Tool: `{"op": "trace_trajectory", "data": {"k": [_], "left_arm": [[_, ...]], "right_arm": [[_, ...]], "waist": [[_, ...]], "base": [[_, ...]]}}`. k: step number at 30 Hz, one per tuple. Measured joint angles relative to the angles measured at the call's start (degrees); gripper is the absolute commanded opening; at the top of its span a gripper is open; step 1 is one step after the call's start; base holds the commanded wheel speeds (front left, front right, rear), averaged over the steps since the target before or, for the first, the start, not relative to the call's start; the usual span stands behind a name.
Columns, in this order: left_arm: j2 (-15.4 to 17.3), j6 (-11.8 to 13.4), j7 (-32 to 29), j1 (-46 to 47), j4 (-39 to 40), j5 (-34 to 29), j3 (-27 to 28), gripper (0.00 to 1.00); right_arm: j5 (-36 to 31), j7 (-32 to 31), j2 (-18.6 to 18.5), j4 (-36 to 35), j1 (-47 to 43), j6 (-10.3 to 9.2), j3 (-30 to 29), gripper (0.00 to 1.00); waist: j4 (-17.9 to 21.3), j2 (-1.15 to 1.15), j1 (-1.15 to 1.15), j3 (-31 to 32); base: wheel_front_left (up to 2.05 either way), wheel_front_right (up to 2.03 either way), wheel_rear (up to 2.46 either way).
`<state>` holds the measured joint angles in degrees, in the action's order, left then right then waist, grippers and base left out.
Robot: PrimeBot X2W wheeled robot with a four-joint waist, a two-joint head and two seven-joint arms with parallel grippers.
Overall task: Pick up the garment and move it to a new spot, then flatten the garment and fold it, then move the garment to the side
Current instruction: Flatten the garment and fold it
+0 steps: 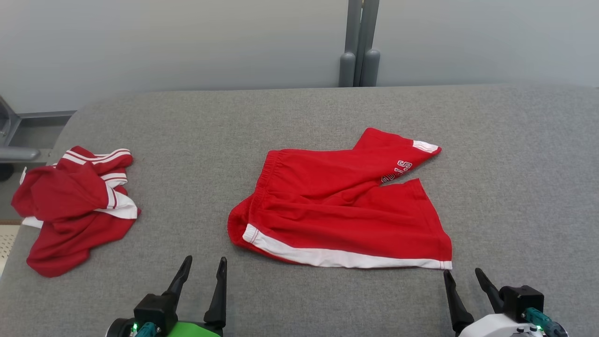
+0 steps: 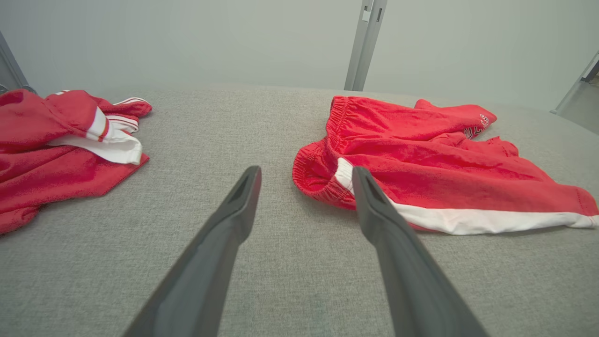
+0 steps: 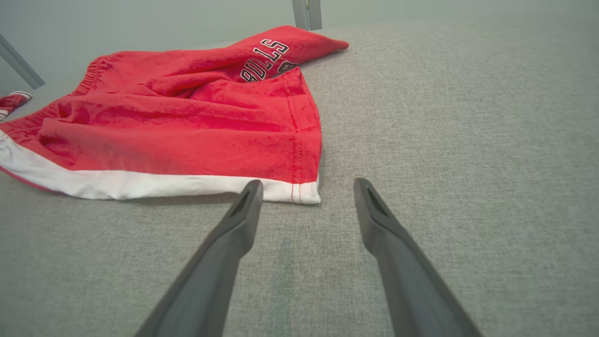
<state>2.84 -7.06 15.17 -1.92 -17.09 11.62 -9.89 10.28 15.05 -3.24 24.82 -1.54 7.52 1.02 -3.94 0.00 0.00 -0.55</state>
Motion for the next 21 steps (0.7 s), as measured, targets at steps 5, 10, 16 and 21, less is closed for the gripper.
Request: {"op": "trace_trajectory", "data": {"k": [5, 10, 16, 21], "left_arm": [[0.0, -0.07, 0.0, 0.66, -0.1, 0.36, -1.05, 1.0], [0.0, -0.19, 0.0, 1.46, -0.19, 0.83, -1.57, 1.0], [0.0, -0.24, 0.0, 1.85, -0.24, 0.96, -2.0, 1.0], [0.0, -0.25, 0.0, 2.45, -0.27, 0.96, -1.91, 1.0]], "right_arm": [[0.99, 0.0, -0.49, 2.14, 1.46, 0.0, 0.1, 1.0], [1.98, 0.0, -0.99, 3.81, 3.2, 0.0, 0.63, 1.0], [2.58, 0.0, -1.31, 6.41, 5.23, 0.0, 1.59, 1.0], [3.5, 0.0, -1.98, 8.17, 6.45, 0.0, 2.91, 1.0]], "waist": [[-0.05, 0.0, 0.0, -1.21], [-0.59, 0.0, 0.0, -2.08], [-1.32, 0.0, 0.0, -3.09], [-1.99, 0.0, 0.0, -3.98]], "base": [[0.0, 0.0, 0.0], [0.0, 0.0, 0.0], [0.0, 0.0, 0.0], [0.0, 0.0, 0.0]]}}
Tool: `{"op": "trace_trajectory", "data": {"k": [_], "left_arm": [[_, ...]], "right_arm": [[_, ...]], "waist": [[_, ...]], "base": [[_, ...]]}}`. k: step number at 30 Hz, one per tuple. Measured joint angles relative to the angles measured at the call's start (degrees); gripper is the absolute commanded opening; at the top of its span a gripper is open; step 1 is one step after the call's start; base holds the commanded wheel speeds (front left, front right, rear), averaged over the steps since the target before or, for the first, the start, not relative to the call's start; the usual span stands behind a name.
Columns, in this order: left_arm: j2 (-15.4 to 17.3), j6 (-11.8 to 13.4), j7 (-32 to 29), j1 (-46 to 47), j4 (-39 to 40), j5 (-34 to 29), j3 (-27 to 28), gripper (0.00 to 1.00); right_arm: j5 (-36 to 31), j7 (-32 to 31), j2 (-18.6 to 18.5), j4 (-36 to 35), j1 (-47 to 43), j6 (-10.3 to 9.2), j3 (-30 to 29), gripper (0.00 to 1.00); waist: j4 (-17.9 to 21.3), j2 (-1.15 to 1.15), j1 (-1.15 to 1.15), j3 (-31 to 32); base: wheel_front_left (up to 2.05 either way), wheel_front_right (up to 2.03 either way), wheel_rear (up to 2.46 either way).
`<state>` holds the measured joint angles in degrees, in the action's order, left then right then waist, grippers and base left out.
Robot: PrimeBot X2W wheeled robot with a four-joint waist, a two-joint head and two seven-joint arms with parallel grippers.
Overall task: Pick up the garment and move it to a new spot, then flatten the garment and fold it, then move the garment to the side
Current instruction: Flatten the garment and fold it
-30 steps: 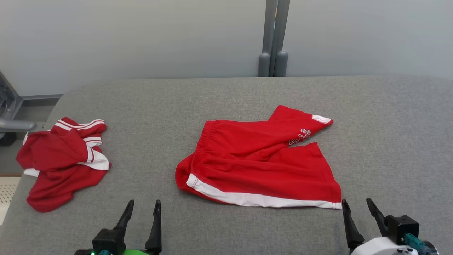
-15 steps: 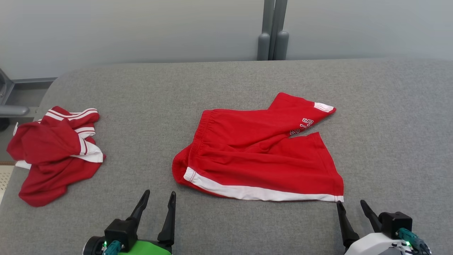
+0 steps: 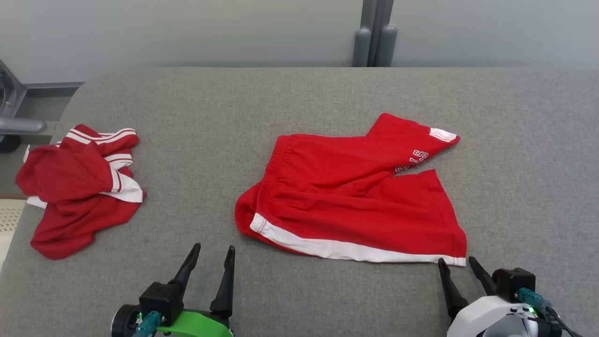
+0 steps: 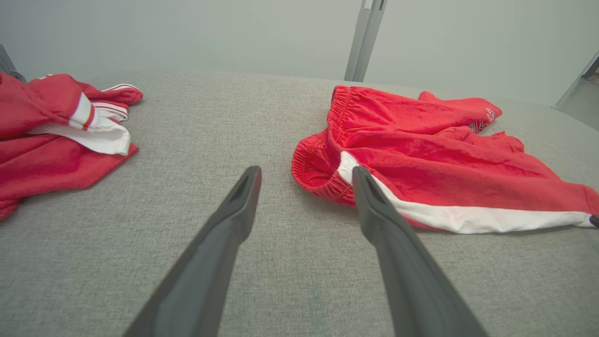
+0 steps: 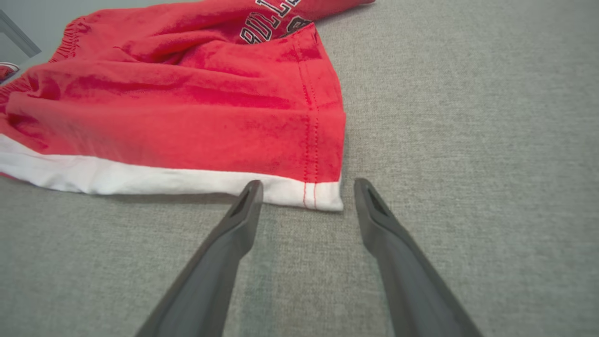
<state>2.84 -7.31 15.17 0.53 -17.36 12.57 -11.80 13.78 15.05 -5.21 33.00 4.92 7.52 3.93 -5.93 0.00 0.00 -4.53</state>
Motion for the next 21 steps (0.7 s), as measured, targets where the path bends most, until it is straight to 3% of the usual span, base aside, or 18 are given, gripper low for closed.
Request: {"op": "trace_trajectory", "data": {"k": [5, 7, 8, 11, 12, 19, 20, 21], "left_arm": [[0.0, -0.01, 0.0, 0.09, 0.04, 0.0, 0.2, 1.0], [0.0, -0.07, 0.0, 0.12, 0.07, 0.0, 0.16, 1.0], [0.0, -0.07, 0.0, 0.14, 0.07, 0.0, 0.13, 1.0], [0.0, -0.08, 0.0, 0.22, 0.07, 0.01, 0.05, 1.0], [0.0, -0.08, 0.0, 0.24, 0.07, 0.02, 0.03, 1.0], [0.0, -0.08, 0.0, 0.51, -0.03, 0.21, -0.37, 1.0], [0.0, -0.08, 0.0, 0.56, -0.04, 0.26, -0.44, 1.0], [0.0, -0.08, 0.0, 0.63, -0.04, 0.26, -0.51, 1.0]], "right_arm": [[0.03, 0.0, -0.33, 0.29, 0.31, 0.0, 0.88, 1.0], [0.09, 0.0, -0.4, 0.57, 0.39, 0.0, 1.01, 0.85], [0.08, 0.0, -0.43, 0.6, 0.39, 0.0, 1.03, 0.73], [0.08, 0.0, -0.43, 0.59, 0.4, 0.0, 1.03, 0.62], [0.08, 0.0, -0.43, 0.55, 0.4, 0.0, 1.07, 0.51], [0.19, 0.0, -0.51, 0.77, 0.47, 0.0, 1.23, 0.36], [0.19, 0.0, -0.52, 0.89, 0.54, 0.0, 1.23, 0.31], [0.21, 0.0, -0.52, 1.02, 0.66, 0.0, 1.24, 0.18]], "waist": [[-0.39, 0.0, 0.0, -0.84], [-0.48, 0.0, 0.0, -1.07], [-0.51, 0.0, 0.0, -1.15], [-0.5, 0.0, 0.0, -1.27], [-0.46, 0.0, 0.0, -1.3], [-0.4, 0.0, 0.0, -1.45], [-0.45, 0.0, 0.0, -1.45], [-0.51, 0.0, 0.0, -1.46]], "base": [[0.0, 0.0, 0.0], [0.0, 0.0, 0.0], [0.0, 0.0, 0.0], [0.0, 0.0, 0.0], [0.0, 0.0, 0.0], [0.0, 0.0, 0.0], [0.0, 0.0, 0.0], [0.0, 0.0, 0.0]]}}
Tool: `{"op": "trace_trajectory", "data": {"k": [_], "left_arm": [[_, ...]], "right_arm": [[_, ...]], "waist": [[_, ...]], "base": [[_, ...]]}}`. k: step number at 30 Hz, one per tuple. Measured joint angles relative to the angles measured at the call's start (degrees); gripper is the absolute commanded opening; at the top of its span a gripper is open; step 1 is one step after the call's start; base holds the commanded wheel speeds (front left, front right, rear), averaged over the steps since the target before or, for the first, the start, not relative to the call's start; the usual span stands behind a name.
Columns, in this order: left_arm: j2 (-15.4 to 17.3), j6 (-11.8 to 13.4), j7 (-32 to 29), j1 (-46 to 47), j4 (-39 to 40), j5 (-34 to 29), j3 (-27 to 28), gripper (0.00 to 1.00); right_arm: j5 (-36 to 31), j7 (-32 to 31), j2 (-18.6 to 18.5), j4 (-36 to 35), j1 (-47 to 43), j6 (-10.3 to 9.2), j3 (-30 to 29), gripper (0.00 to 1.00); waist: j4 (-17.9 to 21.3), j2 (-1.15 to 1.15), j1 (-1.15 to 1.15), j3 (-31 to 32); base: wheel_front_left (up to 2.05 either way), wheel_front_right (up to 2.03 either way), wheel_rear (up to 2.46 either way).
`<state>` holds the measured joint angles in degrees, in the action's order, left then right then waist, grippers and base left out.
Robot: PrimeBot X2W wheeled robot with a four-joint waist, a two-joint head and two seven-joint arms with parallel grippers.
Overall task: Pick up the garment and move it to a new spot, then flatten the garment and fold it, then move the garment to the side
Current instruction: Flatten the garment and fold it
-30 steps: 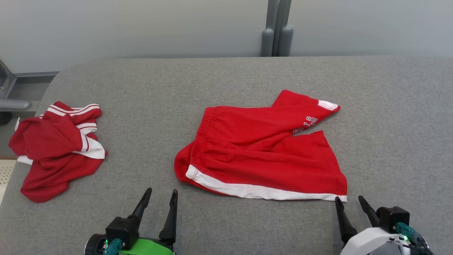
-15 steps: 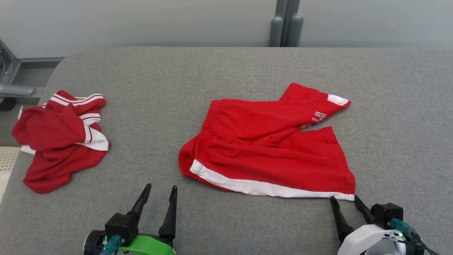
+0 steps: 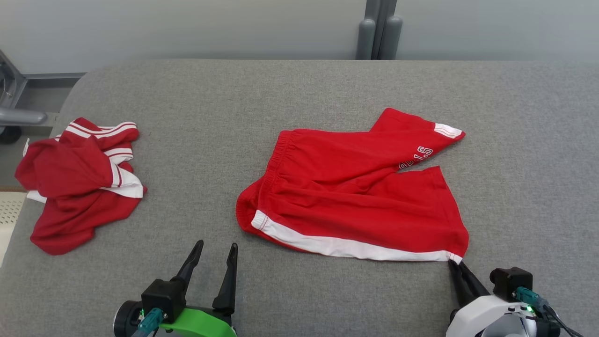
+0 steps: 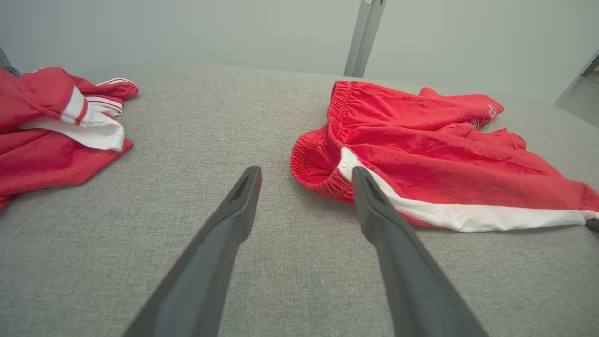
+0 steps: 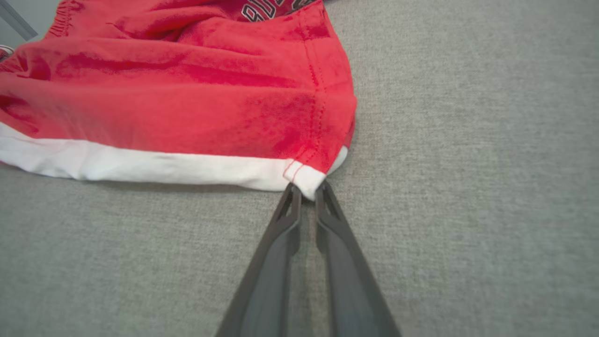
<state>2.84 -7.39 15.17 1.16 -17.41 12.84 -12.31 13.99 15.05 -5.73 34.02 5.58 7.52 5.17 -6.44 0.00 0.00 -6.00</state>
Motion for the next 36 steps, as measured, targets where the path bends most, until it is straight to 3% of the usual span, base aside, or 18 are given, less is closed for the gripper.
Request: {"op": "trace_trajectory", "data": {"k": [1, 2, 9, 22, 36], "left_arm": [[0.0, 0.0, 0.0, 0.05, 0.01, 0.0, -0.03, 1.0], [0.0, 0.0, 0.0, 0.07, 0.01, 0.0, -0.03, 1.0], [0.01, 0.0, 0.01, 0.13, -0.42, 0.18, -0.65, 1.0], [0.65, 0.0, 0.01, 5.5, -6.33, 5.44, -7.1, 1.0], [2.02, 0.0, 0.0, 9.26, -12.52, 8.59, -8.04, 1.0]], "right_arm": [[0.08, 0.0, -0.01, 0.21, 0.2, 0.0, 0.0, 0.02], [0.16, 0.0, -0.01, 0.38, 0.48, 0.0, 0.03, 0.0], [0.46, 0.0, -0.27, 0.43, 0.77, 0.0, 0.52, 0.0], [0.47, 0.01, -3.53, -0.66, -0.94, 0.01, 2.31, 0.0], [0.53, 0.02, -3.03, -0.69, -0.61, 0.01, 4.69, 0.0]], "waist": [[-0.07, 0.0, 0.0, -0.02], [-0.13, 0.0, 0.0, -0.06], [-0.05, 0.0, 0.0, 0.0], [2.99, 0.0, 0.0, -0.52], [6.15, 0.0, 0.0, -0.82]], "base": [[0.0, 0.0, 0.0], [0.0, 0.0, 0.0], [0.0, 0.0, 0.0], [0.0, 0.0, 0.0], [0.0, 0.0, 0.0]]}}
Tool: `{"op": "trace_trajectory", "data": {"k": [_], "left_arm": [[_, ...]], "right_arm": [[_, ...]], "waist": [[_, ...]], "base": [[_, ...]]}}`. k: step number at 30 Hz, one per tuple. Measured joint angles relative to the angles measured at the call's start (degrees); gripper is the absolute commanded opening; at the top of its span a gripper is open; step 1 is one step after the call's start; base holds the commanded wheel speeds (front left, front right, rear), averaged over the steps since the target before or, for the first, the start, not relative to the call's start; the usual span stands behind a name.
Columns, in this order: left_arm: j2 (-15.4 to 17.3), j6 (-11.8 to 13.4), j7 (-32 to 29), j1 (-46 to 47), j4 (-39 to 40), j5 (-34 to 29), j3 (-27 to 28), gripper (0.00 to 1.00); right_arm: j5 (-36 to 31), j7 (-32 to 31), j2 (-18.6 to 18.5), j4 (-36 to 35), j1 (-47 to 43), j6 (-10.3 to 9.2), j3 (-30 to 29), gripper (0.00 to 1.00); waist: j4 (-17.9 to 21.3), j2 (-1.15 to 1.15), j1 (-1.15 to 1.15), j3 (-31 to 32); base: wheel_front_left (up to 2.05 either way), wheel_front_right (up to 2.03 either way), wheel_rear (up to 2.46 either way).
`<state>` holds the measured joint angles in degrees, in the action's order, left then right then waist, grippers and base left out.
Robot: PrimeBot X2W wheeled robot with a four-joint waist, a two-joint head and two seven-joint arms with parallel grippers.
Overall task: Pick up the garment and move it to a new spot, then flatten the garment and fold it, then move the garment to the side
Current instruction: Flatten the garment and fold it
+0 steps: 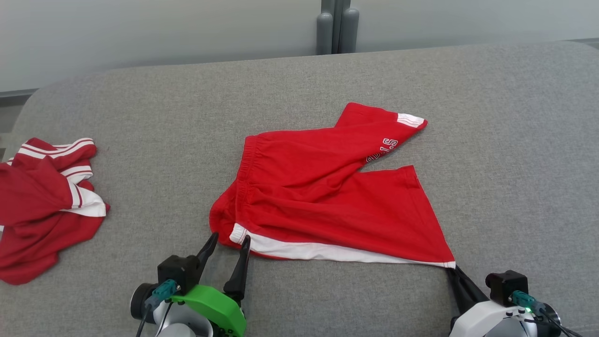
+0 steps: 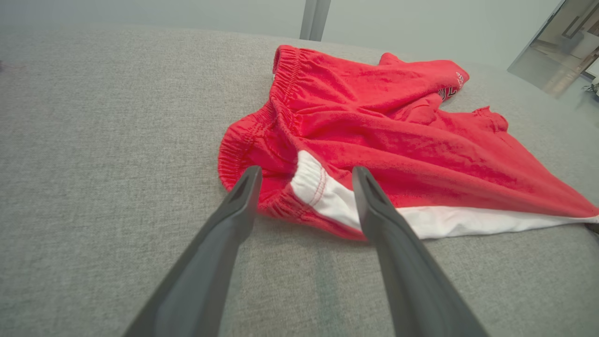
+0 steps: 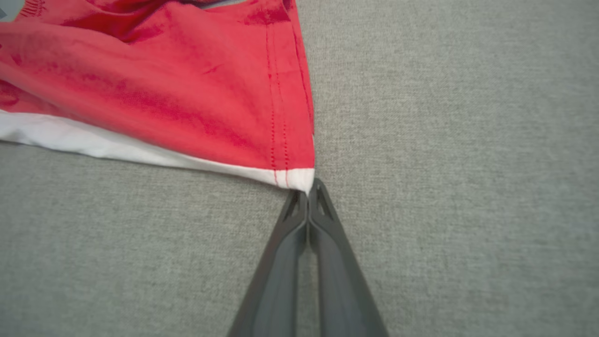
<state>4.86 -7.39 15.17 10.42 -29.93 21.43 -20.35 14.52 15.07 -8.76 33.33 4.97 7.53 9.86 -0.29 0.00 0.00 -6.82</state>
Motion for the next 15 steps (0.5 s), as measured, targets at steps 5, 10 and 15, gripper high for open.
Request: {"op": "trace_trajectory", "data": {"k": [5, 10, 15], "left_arm": [[0.34, 0.0, 0.0, 2.04, -2.12, 0.74, -1.19, 1.0], [0.69, 0.0, 0.0, 3.57, -4.17, 2.42, -3.47, 1.0], [1.32, -0.01, 0.0, 5.45, -6.54, 3.3, -6.61, 1.0]], "right_arm": [[0.03, 0.0, -0.02, -0.19, 0.03, 0.0, 0.37, 0.0], [0.31, 0.0, -0.01, -0.24, 0.07, 0.0, 0.74, 0.0], [0.47, -0.01, 0.01, -0.21, 0.09, 0.0, 1.16, 0.0]], "waist": [[0.01, 0.0, 0.0, -0.12], [0.06, 0.0, 0.0, -0.08], [0.16, 0.0, 0.0, -0.01]], "base": [[0.0, 0.0, 0.0], [0.0, 0.0, 0.0], [0.0, 0.0, 0.0]]}}
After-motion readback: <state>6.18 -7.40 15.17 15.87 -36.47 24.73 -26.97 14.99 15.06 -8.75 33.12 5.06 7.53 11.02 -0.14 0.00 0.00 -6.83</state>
